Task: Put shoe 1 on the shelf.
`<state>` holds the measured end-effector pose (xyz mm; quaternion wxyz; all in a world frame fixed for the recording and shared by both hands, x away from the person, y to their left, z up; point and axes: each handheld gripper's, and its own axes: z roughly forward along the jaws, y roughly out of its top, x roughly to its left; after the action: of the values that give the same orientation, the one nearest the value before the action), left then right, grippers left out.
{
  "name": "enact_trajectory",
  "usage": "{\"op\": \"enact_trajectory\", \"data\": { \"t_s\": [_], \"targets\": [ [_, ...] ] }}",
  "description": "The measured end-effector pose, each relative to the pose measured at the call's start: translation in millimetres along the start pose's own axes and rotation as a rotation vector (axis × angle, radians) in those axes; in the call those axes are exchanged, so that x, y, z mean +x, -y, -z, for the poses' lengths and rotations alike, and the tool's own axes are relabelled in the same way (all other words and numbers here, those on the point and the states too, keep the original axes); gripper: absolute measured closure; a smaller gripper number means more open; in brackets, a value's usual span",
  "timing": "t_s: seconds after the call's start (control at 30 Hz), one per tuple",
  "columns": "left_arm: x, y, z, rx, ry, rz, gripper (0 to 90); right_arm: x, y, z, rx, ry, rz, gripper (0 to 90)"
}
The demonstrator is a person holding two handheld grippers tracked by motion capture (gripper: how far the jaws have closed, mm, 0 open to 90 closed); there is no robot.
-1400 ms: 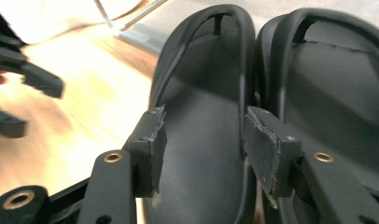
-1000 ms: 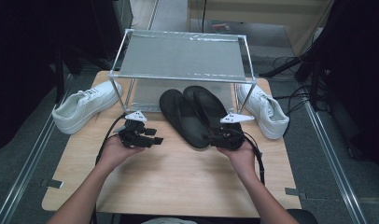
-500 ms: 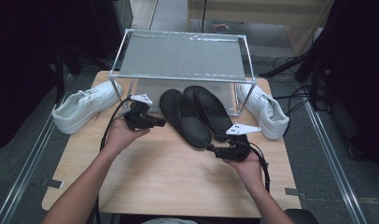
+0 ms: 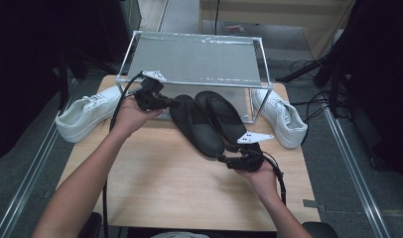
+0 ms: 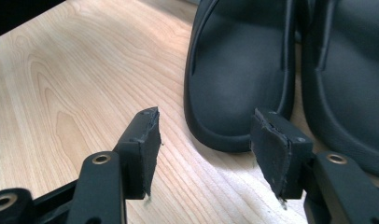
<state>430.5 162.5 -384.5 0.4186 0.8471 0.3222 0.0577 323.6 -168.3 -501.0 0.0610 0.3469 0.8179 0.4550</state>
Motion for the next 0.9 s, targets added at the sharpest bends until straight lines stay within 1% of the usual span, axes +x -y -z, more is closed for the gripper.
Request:
{"op": "enact_trajectory", "data": {
  "t_s": [0.27,0.37,0.43,0.5,0.6,0.7,0.73,0.8,0.87,0.9],
  "targets": [
    [6.1,-41.4,10.7,0.007,-0.030,-0.044,90.0,0.9,1.0,-4.1,0.006,-0.001,0.005,44.1],
    [10.1,-57.3,12.0,0.011,-0.040,-0.050,90.0,-0.4,1.2,-4.4,0.009,0.003,0.002,44.1],
    [13.9,-66.7,10.8,0.002,-0.049,-0.040,90.0,-1.9,1.3,-4.9,0.010,0.008,0.000,44.1],
    [18.3,-74.0,8.3,0.006,-0.064,-0.036,90.0,-3.7,1.4,-5.6,0.014,0.017,0.001,44.2],
    [25.3,-78.8,1.4,0.018,-0.085,-0.024,90.0,-7.7,1.2,-5.8,0.020,0.038,0.009,45.3],
    [31.6,-77.3,-5.3,0.047,-0.106,-0.020,90.0,-12.8,2.1,-6.0,0.026,0.040,-0.007,50.2],
    [32.7,-76.6,-6.3,0.051,-0.109,-0.025,90.0,-14.3,2.7,-6.6,0.032,0.041,-0.010,50.7],
    [35.0,-75.7,-7.3,0.046,-0.101,-0.025,90.0,-16.8,3.7,-8.8,0.052,0.044,-0.018,57.3],
    [37.4,-74.8,-10.3,0.063,-0.107,-0.019,90.0,-19.4,5.4,-11.7,0.073,0.049,-0.026,65.8],
    [38.5,-74.0,-12.0,0.077,-0.108,-0.022,90.0,-20.6,5.9,-12.9,0.082,0.051,-0.028,71.8]
  ]
}}
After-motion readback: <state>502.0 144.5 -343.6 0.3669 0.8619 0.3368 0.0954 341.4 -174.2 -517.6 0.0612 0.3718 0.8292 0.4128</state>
